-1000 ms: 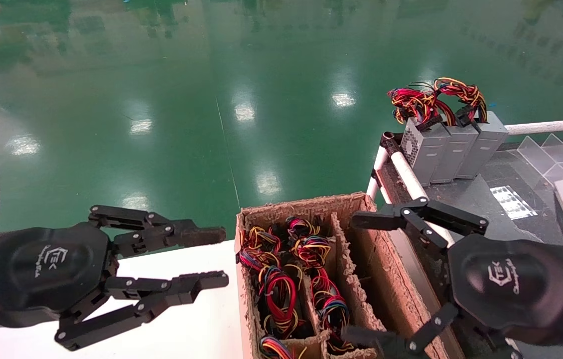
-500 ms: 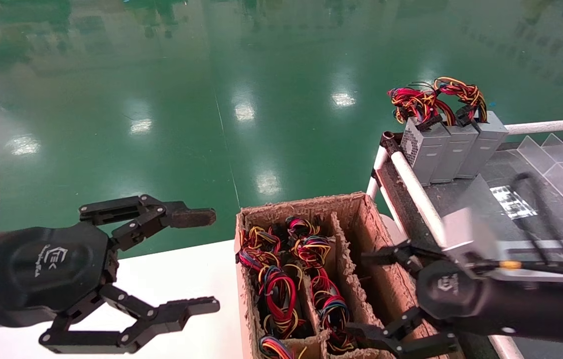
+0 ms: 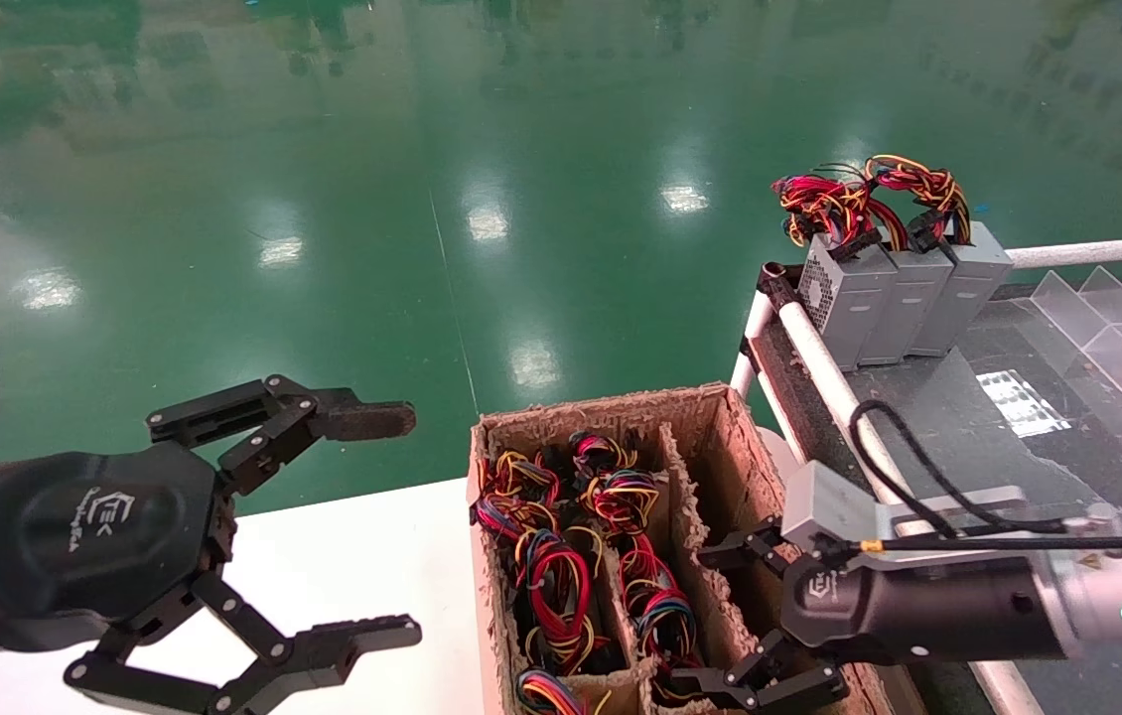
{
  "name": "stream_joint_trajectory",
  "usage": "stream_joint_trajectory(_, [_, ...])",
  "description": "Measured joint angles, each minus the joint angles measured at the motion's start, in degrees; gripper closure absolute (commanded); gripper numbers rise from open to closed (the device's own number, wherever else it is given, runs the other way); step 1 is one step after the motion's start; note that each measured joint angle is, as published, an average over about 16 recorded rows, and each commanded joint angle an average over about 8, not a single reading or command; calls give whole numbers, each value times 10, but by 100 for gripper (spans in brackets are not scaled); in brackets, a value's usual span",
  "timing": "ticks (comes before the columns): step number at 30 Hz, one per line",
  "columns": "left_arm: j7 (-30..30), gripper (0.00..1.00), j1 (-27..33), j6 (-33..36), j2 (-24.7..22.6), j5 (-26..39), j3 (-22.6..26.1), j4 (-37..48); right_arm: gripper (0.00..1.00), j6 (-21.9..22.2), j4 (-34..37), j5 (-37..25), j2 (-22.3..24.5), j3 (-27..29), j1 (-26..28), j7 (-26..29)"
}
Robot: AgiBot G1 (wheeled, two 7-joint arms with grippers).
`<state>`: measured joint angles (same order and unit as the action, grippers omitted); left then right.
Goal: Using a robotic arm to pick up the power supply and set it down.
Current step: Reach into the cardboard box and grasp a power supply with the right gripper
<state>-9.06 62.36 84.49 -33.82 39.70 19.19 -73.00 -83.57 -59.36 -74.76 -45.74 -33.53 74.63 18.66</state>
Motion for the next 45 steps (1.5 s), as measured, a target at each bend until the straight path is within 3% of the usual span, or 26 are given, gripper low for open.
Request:
stream_joint_trajectory(20, [0,0,0,0,0,0,0,0,100,11,80,-38,-50,-20,17,-57])
stream_joint_trajectory(45, [0,0,0,0,0,0,1,0,100,13,55,-18,-36,-8,1,-74])
